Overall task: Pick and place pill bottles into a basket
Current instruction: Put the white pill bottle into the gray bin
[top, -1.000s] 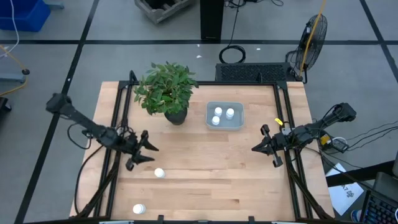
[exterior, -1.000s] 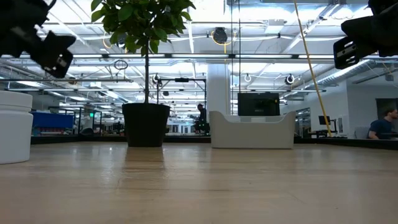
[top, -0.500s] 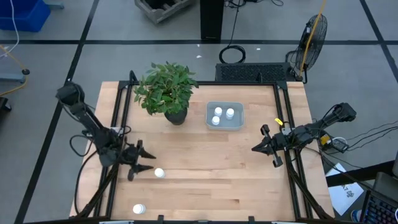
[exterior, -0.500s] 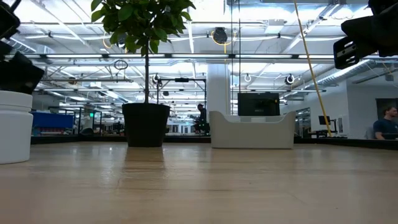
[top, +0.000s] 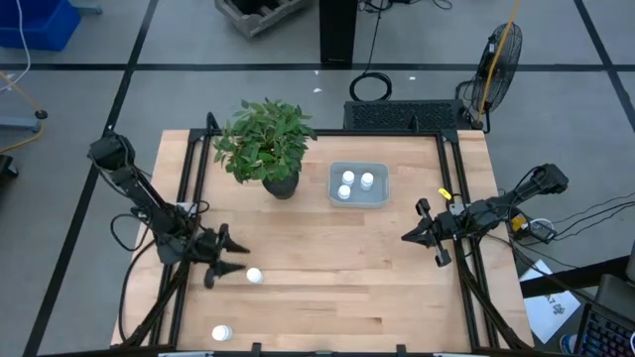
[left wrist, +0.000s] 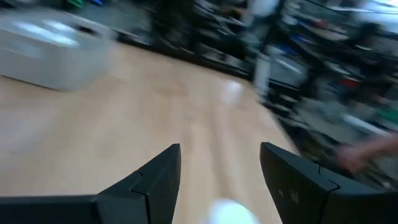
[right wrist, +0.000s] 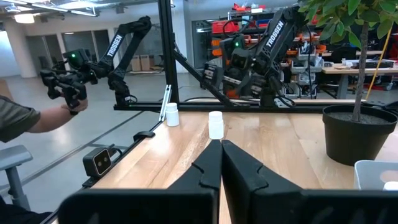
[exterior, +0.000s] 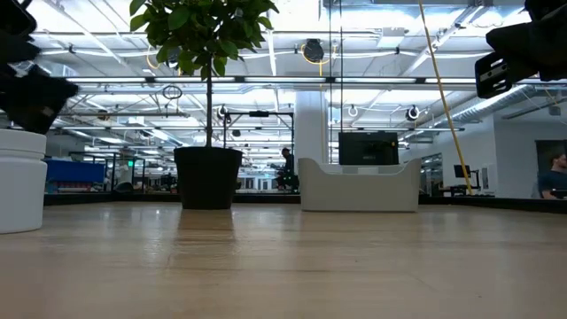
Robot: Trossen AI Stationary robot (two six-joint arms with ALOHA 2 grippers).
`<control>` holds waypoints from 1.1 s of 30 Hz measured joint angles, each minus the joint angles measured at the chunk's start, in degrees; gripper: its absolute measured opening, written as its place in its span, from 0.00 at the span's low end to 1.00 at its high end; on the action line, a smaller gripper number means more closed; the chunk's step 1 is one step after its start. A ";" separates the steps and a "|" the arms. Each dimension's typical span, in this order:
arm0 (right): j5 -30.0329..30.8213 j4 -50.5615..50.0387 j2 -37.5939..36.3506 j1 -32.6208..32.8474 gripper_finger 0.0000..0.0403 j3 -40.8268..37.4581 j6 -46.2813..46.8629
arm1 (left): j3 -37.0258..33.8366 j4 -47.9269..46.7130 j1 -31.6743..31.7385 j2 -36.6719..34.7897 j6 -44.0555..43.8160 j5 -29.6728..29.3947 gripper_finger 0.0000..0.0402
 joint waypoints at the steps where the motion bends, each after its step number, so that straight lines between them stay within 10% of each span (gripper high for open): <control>1: 0.00 0.00 -0.01 0.00 0.01 0.00 0.00 | 0.02 -0.20 0.60 0.00 0.99 -1.43 0.56; 19: 0.00 0.15 0.01 0.00 0.01 0.00 0.00 | 0.06 -0.78 -0.79 1.04 8.75 4.08 0.81; 33: 0.00 0.15 0.01 0.00 0.01 -0.02 0.00 | 5.11 4.37 -1.13 18.37 2.61 3.00 0.81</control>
